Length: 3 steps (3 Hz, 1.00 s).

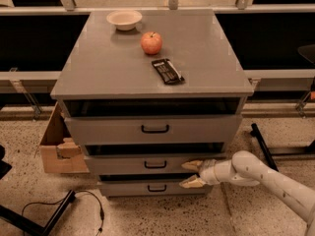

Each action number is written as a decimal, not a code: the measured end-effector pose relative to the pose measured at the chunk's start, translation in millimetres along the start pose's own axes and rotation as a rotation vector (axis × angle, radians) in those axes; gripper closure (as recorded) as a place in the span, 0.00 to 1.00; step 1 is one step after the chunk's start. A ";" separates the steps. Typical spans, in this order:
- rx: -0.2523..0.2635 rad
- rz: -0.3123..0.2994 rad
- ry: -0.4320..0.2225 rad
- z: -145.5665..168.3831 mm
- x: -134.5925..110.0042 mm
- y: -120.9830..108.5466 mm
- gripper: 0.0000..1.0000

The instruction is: Close middle drawer

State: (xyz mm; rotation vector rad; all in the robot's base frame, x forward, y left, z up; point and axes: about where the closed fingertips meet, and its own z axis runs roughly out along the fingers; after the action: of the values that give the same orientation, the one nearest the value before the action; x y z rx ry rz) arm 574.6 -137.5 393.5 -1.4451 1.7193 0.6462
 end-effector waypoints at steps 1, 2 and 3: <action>-0.087 -0.030 0.046 -11.3 -11.1 28.3 0.64; -0.211 -0.047 0.162 -38.7 -25.7 69.3 0.87; -0.300 -0.037 0.312 -76.6 -51.3 112.4 1.00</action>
Offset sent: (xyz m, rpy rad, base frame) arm -0.1440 -0.0225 0.1094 -0.3666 0.2559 0.3030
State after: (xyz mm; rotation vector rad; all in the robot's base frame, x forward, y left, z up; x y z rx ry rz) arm 449.6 -143.7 467.3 -1.8630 1.8849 0.7113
